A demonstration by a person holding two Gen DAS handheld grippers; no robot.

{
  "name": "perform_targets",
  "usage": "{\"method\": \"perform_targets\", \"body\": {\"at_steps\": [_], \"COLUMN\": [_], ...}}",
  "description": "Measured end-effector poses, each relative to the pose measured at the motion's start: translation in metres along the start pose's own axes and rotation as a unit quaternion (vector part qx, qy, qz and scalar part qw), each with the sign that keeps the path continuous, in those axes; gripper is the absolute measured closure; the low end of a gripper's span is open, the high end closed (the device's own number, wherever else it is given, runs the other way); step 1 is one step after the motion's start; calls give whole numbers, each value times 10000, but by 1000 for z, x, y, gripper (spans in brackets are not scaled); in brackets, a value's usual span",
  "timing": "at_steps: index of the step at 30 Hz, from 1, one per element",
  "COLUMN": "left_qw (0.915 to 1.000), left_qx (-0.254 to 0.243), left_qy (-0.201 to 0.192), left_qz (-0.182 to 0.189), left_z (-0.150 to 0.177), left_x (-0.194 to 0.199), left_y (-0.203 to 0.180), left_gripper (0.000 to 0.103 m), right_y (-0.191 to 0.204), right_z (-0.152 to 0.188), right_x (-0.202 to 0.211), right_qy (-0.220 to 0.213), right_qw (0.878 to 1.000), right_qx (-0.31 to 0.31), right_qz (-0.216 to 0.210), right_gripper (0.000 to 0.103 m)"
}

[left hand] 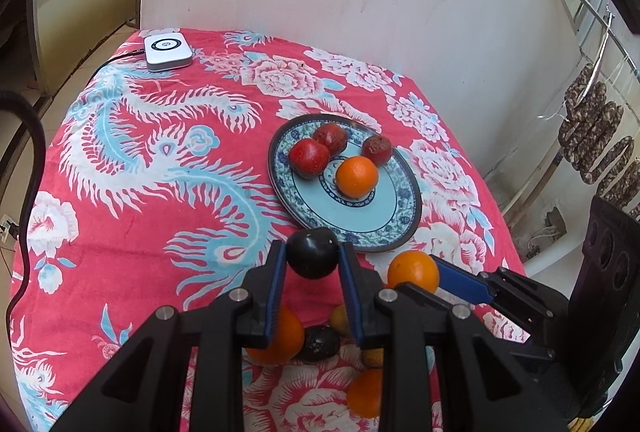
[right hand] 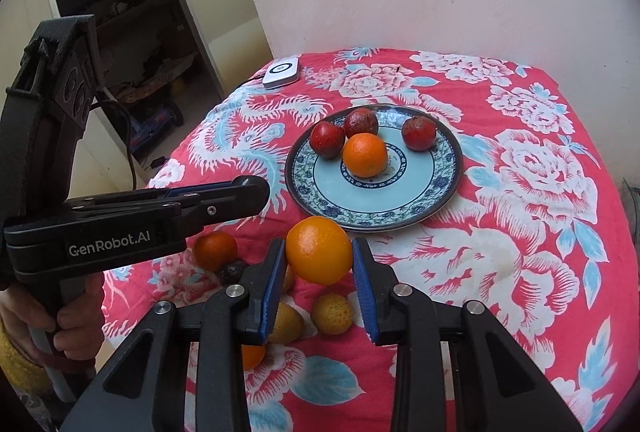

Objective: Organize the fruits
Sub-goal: 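Carry the plum with the left tool while the right tool carries the orange over the plate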

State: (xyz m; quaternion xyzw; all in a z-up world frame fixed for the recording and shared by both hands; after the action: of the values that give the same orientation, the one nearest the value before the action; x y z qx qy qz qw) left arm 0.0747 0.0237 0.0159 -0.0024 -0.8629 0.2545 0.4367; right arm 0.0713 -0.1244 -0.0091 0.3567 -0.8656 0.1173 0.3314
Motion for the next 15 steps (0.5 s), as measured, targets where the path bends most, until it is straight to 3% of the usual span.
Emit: {"method": "perform_targets", "body": {"at_steps": [15], "left_qw": [9998], "left_qx": [-178], "left_qy": [-69], "left_qz": [-60], "left_z": [-15], "left_x": [-11], "left_y": [-13], "left_gripper": [75], "right_y": [-27], "right_z": [-13], "right_x": [-1], "right_qy": [-111], "right_qw": [9996], "right_qx": [-96], "right_qz": [236], "right_gripper": [69]}}
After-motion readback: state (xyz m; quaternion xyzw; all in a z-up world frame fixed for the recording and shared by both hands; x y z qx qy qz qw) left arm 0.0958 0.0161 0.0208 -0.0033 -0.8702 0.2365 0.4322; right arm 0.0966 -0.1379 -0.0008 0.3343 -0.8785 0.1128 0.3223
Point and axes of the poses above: each gripper's, at about its wrist camera, not at the fingertips, and x roughly against the way its jaws point, y to its left, z to its underside, the point moved 2 cm from there along -x, roughly the way its jaws point, and after that the axes turned 15 degrees about x, right-handed, at the moved point
